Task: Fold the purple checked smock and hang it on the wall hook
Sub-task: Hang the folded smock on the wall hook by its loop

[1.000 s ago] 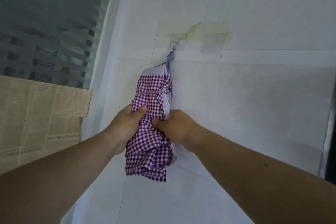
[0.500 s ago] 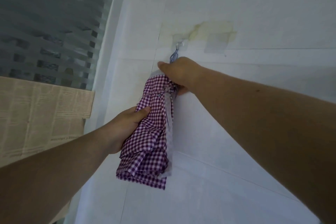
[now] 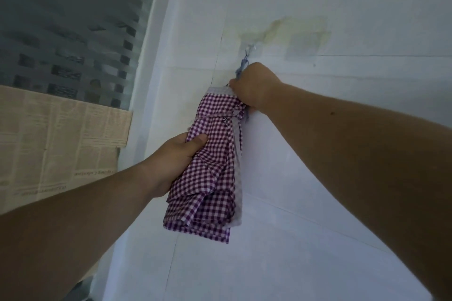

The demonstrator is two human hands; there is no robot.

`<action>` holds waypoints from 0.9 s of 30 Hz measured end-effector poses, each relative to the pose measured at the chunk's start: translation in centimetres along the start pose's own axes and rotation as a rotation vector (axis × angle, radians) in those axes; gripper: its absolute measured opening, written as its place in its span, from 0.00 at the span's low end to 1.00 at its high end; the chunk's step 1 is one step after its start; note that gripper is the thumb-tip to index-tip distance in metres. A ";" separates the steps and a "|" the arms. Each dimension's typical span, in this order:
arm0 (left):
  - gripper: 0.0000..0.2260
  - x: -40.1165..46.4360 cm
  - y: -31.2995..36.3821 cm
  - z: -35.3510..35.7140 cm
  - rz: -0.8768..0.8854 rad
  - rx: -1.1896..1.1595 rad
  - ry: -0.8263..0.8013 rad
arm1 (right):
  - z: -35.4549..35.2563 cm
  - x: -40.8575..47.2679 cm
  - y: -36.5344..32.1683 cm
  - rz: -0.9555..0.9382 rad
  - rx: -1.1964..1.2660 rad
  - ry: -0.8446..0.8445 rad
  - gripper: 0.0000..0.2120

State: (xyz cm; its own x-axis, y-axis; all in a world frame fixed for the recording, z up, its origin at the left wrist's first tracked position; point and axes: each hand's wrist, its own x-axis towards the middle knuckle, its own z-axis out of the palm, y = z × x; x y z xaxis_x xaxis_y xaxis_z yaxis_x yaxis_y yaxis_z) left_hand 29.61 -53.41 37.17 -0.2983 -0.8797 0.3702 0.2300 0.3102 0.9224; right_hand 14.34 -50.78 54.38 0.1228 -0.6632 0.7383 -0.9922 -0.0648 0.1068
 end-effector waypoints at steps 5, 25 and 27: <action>0.28 -0.6 -1.2 -0.1 -0.180 -0.067 -0.102 | -0.1 -1.3 -0.6 0.229 0.662 -0.135 0.10; 0.22 -3.7 -6.3 1.4 -0.335 -0.104 -0.198 | 8.1 -17.1 2.1 0.351 0.731 -0.192 0.12; 0.19 -3.3 -6.6 1.6 -0.324 -0.159 -0.133 | 8.0 -17.9 1.9 0.346 0.789 -0.130 0.09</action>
State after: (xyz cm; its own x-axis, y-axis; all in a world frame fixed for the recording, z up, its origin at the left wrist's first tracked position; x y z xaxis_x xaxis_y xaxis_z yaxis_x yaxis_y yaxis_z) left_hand 27.63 -51.95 30.07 -0.4945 -0.8652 0.0826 0.2419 -0.0457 0.9692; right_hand 10.03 -45.01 36.01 -0.1442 -0.8181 0.5567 -0.7056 -0.3094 -0.6374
